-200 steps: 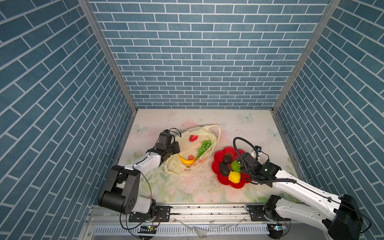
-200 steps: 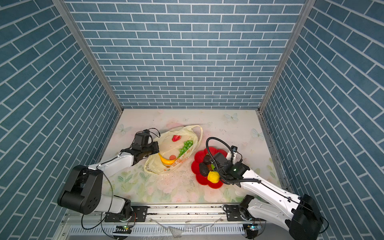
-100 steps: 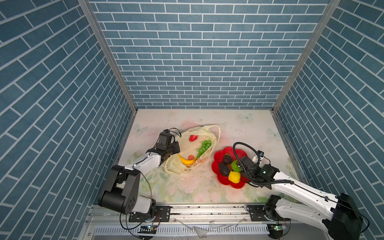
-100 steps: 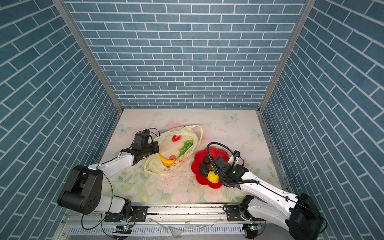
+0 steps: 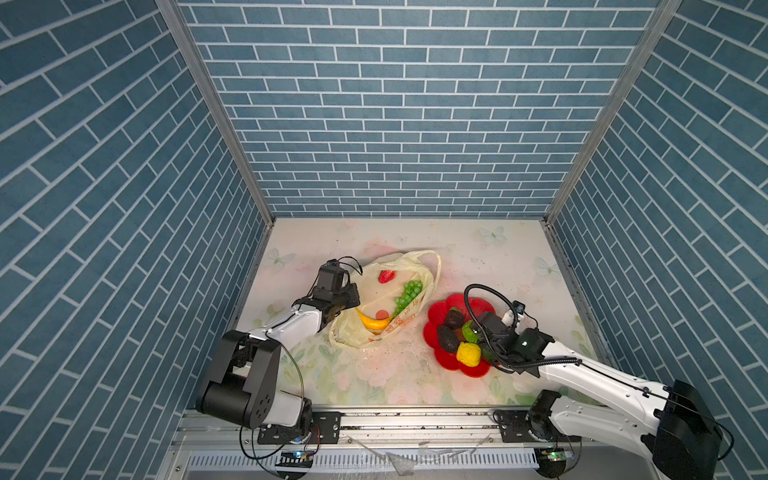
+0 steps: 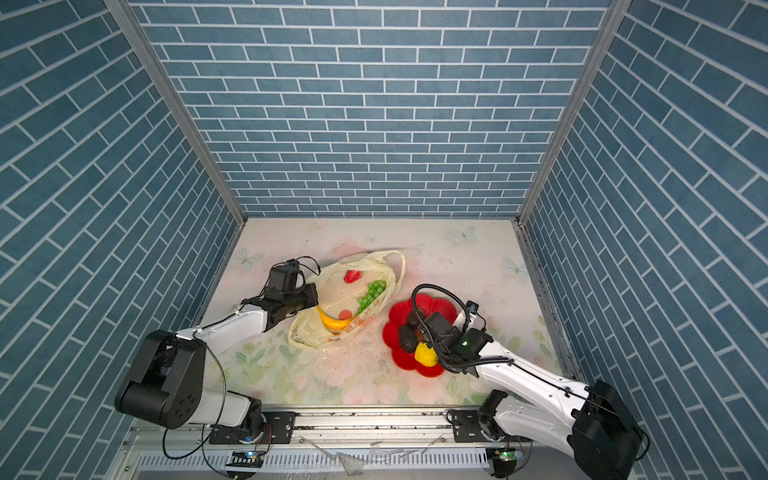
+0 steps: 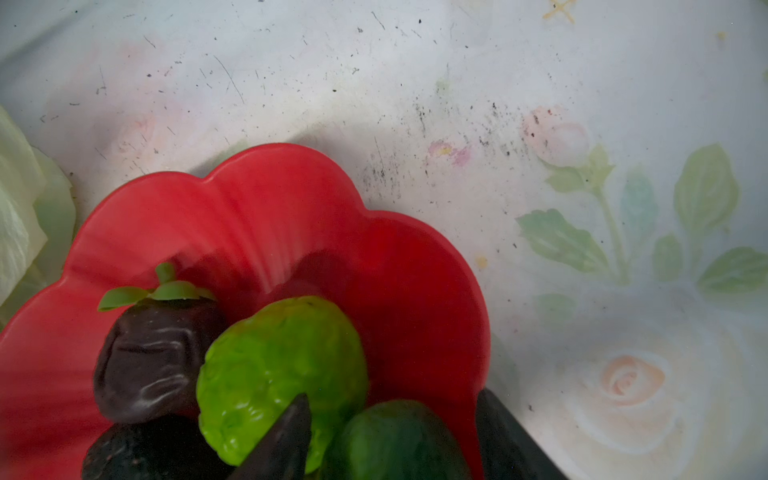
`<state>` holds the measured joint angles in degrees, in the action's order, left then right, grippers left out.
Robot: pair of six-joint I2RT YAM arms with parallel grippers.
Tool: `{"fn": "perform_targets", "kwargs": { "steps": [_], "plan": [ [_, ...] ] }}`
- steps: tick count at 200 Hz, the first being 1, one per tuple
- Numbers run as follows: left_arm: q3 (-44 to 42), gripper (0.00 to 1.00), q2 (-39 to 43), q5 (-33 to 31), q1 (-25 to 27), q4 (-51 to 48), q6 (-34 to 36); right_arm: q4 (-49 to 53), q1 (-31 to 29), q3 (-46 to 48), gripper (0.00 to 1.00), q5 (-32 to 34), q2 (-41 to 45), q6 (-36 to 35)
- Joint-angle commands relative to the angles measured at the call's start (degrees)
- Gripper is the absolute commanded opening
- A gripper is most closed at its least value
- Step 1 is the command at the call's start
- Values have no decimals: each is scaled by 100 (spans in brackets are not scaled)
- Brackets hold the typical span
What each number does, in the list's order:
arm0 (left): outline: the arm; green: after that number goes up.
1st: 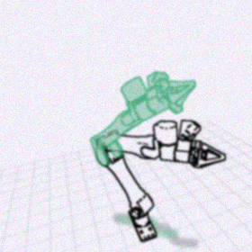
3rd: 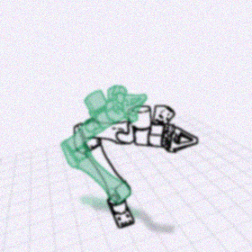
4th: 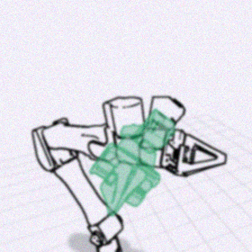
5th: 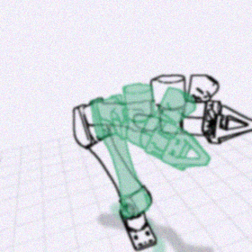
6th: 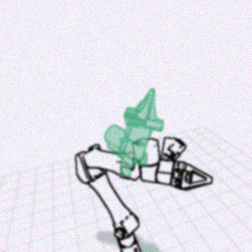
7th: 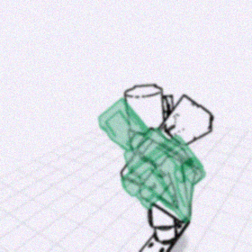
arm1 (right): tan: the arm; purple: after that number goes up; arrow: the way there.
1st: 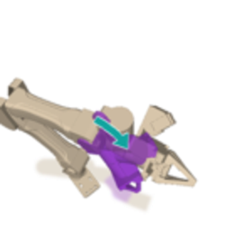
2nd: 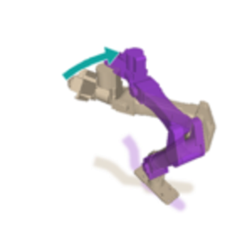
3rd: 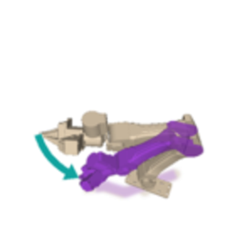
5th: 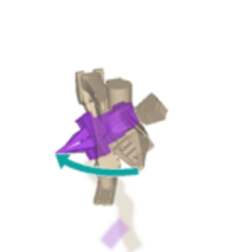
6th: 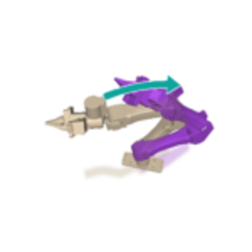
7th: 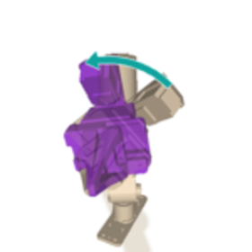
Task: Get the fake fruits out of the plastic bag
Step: 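Lower the dark green fruit into the red plate and open the right gripper, then reach the right gripper back into the bag mouth held by the left gripper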
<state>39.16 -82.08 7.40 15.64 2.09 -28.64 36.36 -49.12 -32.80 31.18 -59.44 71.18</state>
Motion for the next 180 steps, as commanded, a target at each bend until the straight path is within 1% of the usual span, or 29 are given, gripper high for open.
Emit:
{"fn": "perform_targets", "kwargs": {
  "steps": [1,32,56,67,81,105,124,145,166,180],
  "plan": [
    [-70,0,15,-4,-35,23,73,56,-11,57,65,22,-67,248],
    [-72,0,25,5,-37,22,78,145,-12,-24,65,63,-61,204],
    [-66,0,4,46,-35,29,89,325,-5,-232,65,213,-43,-2],
    [-50,0,-16,98,-32,33,98,392,15,-396,64,322,-39,-245],
    [-22,0,-43,193,-37,59,112,309,92,-631,64,349,-51,-740],
    [-2,0,-35,320,-35,81,116,-193,233,-1097,64,202,-312,-1668],
    [9,0,-23,417,-29,99,119,-969,322,-1509,63,-221,-824,-2349],
    [15,0,-2,512,-30,93,175,-1432,357,-2228,63,-741,-1657,-2775],
    [30,0,12,605,-19,73,221,-1934,368,-2812,63,-1330,-2363,-2993],
    [27,0,-9,684,-9,106,217,-2137,373,-3194,62,-1697,-2820,-3018]
  ]
}}
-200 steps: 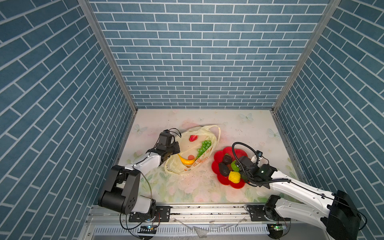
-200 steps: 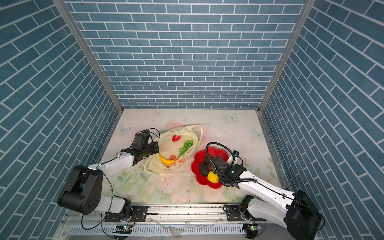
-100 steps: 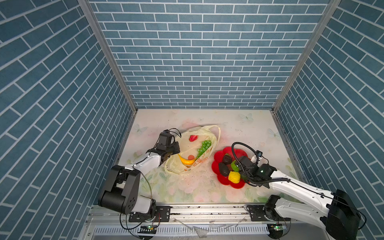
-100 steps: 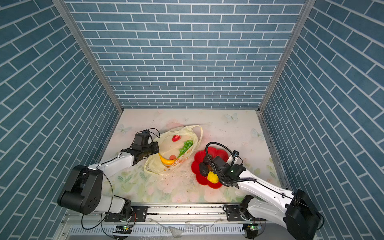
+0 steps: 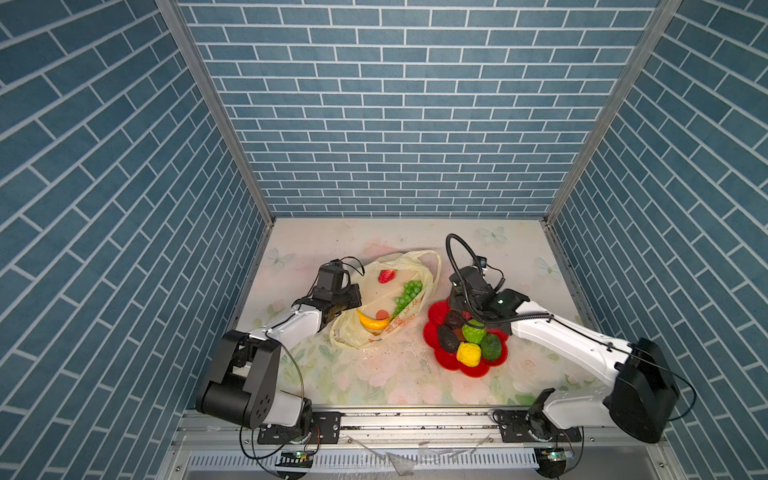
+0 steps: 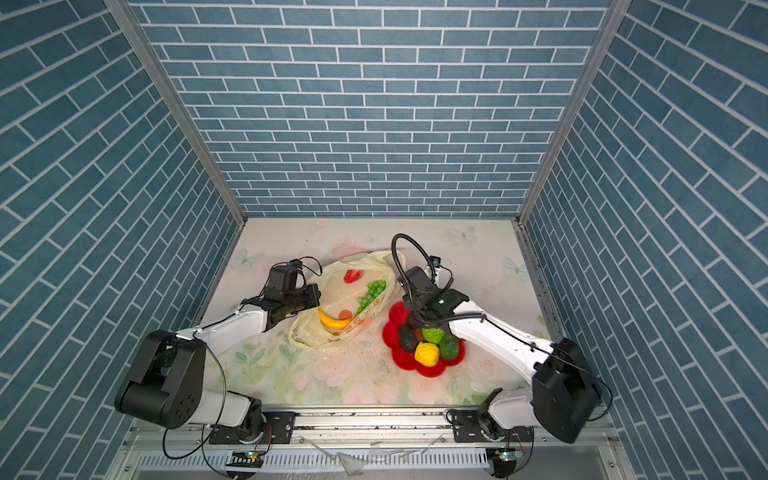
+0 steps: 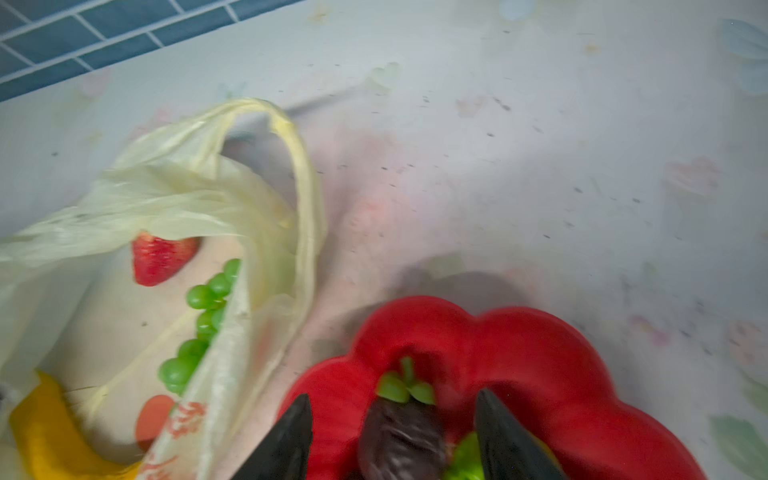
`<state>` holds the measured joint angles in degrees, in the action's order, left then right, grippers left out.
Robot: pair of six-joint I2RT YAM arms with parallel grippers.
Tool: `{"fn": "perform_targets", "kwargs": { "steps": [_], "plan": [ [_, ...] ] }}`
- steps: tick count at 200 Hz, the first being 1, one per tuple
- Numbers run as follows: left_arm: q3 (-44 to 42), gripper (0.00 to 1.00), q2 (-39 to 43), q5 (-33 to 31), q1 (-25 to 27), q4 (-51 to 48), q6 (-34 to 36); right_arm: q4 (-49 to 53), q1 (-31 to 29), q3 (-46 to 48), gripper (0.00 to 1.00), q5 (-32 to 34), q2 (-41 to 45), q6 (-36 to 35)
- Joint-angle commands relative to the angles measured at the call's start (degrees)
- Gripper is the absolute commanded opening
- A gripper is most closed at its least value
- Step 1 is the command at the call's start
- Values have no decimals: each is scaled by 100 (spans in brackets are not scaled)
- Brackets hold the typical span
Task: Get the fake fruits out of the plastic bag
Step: 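Reach the right gripper back into the bag mouth held by the left gripper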
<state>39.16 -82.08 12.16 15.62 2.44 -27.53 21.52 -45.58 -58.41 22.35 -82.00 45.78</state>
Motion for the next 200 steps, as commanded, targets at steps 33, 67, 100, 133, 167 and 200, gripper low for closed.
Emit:
{"fn": "perform_targets", "kwargs": {
  "steps": [33,67,100,133,167,200],
  "plan": [
    [13,0,-14,298,71,158,74,-1559,-12,-1268,61,-1798,-1465,-201],
    [-1,0,-25,400,143,240,46,-1616,-68,-1990,60,-2050,-2282,-47],
    [8,0,-10,418,221,274,52,-1575,-82,-2552,60,-2385,-2899,-43],
    [-18,0,0,417,243,301,54,-1595,-82,-2812,60,-2422,-3310,72],
    [-33,0,8,460,250,349,46,-1625,-79,-3063,60,-2436,-3634,45],
    [-27,0,52,423,271,320,78,-1722,-92,-3133,60,-2394,-3763,30]
  ]
}}
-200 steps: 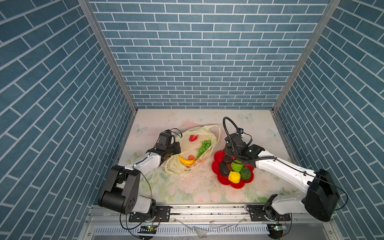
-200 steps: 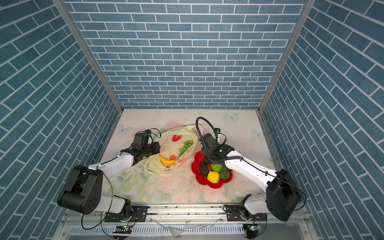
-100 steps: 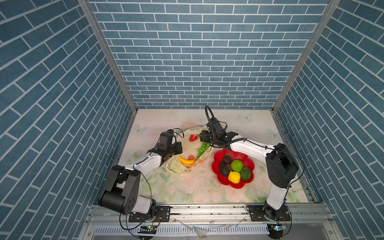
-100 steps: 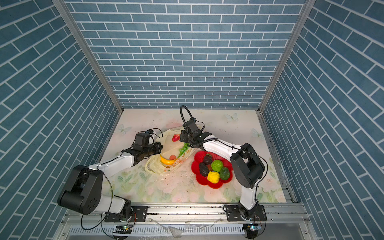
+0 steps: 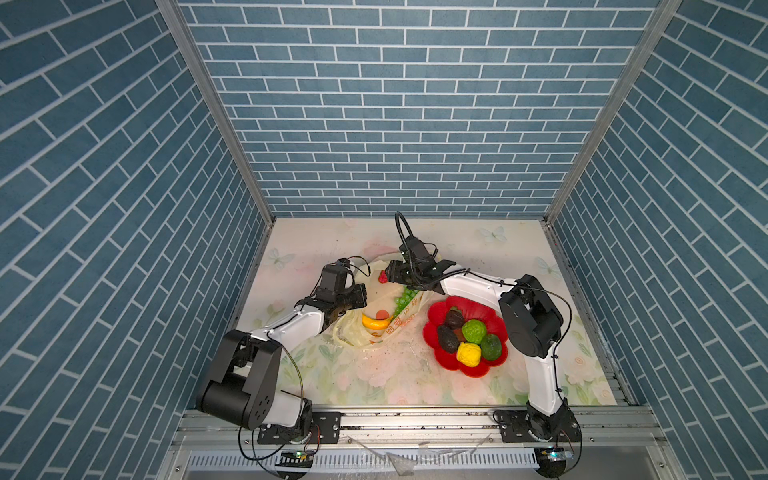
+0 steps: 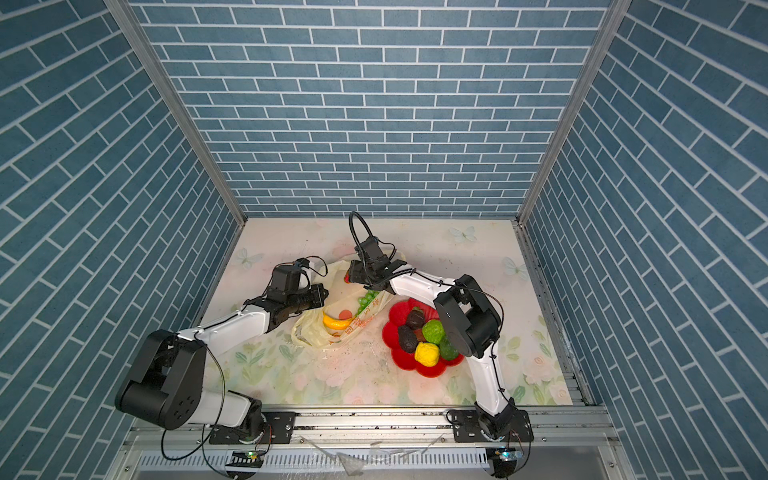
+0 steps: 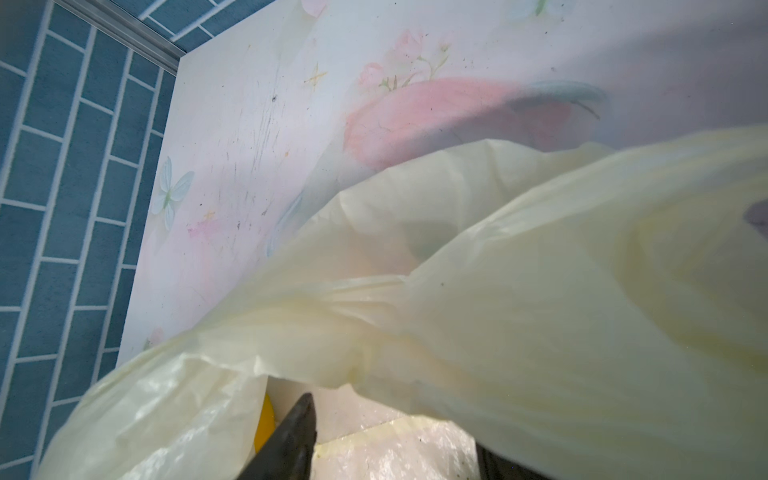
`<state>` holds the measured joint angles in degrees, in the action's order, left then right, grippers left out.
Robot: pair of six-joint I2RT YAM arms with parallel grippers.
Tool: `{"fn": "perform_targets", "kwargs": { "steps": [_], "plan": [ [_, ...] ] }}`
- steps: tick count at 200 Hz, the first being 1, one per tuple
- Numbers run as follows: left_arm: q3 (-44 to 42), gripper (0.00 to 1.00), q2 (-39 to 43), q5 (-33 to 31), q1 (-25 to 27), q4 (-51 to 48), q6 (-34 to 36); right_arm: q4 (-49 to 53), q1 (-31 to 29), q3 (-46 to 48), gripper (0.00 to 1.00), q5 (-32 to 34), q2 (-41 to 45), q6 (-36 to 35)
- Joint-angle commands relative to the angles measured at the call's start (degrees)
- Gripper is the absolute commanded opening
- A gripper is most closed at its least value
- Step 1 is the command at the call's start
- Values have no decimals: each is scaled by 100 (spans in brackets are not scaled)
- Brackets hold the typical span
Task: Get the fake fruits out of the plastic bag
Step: 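Reach the right gripper back into the bag mouth held by the left gripper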
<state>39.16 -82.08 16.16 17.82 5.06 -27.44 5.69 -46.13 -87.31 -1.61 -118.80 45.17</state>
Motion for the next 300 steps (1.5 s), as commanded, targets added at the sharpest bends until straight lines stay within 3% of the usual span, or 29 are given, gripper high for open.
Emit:
{"fn": "perform_targets", "kwargs": {
  "steps": [1,61,136,300],
  "plan": [
    [-29,0,52,21,48,57,67,-143,-37,-235,60,7,-82,90],
    [4,0,-45,-60,39,-23,7,-932,-297,562,60,241,400,-301],
    [-82,0,136,-36,40,56,27,-414,-90,-93,62,354,-232,-122],
    [-92,0,121,9,52,91,32,227,21,-1594,62,750,-1471,-491]
  ]
}}
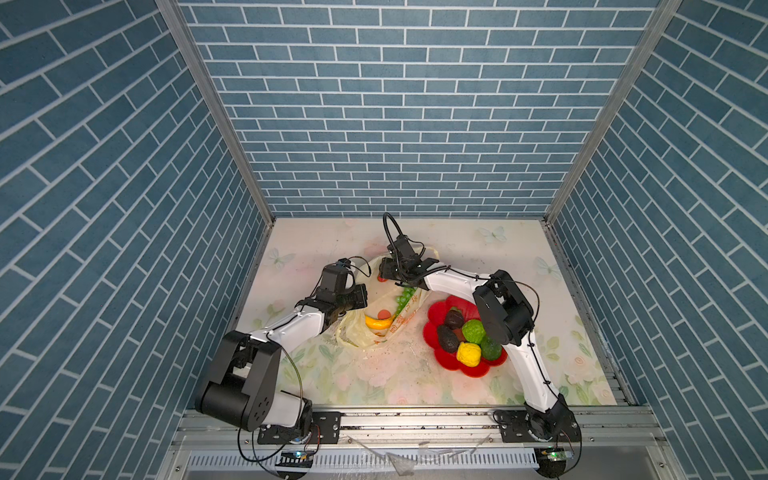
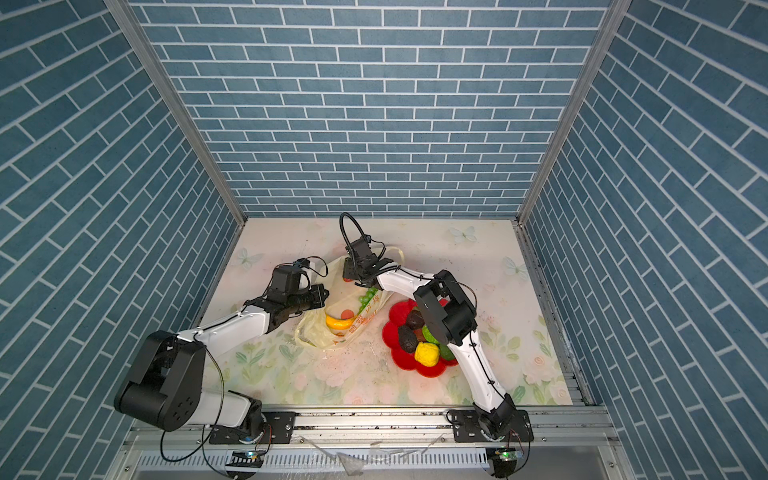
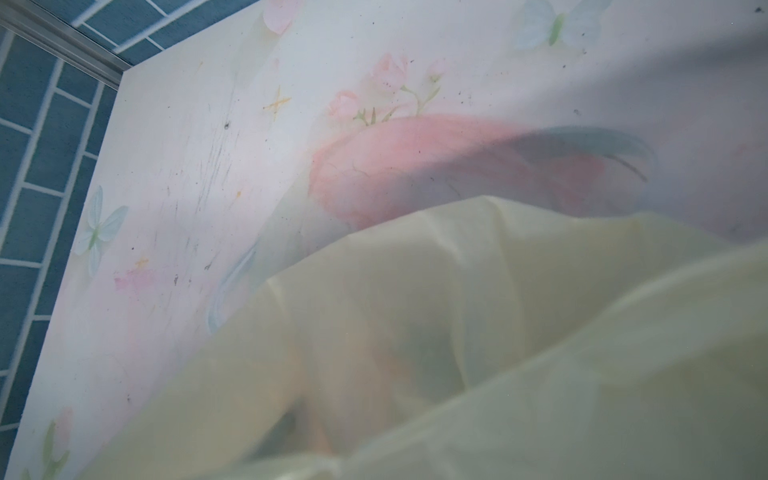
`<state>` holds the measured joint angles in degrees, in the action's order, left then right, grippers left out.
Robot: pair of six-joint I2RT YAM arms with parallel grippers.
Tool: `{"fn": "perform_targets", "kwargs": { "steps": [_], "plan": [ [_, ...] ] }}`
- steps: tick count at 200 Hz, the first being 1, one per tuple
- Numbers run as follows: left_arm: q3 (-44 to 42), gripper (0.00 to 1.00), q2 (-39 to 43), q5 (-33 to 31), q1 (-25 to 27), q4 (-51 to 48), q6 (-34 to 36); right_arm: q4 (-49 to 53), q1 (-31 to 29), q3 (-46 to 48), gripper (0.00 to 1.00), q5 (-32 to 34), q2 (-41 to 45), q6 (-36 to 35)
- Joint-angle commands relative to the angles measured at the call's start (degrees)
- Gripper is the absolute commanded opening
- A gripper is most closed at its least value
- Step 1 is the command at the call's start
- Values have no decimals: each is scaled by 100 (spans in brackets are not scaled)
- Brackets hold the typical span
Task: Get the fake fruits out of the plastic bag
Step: 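Reach the right gripper back into the bag mouth held by the left gripper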
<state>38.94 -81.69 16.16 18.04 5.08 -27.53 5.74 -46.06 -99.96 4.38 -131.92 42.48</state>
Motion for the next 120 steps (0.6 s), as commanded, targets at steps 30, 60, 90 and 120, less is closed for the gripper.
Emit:
{"fn": "perform_targets", "kwargs": {
  "steps": [30,60,90,120],
  "plan": [
    [-62,0,58,10,29,90,38,346,46,-510,64,168,-313,-249],
    [-65,0,48,1,23,97,48,446,71,-706,63,100,-490,-242],
    [-66,0,46,-9,25,88,46,406,71,-701,56,61,-491,-266],
    [-62,0,22,-25,28,80,46,254,68,-507,49,41,-356,-275]
  ]
}}
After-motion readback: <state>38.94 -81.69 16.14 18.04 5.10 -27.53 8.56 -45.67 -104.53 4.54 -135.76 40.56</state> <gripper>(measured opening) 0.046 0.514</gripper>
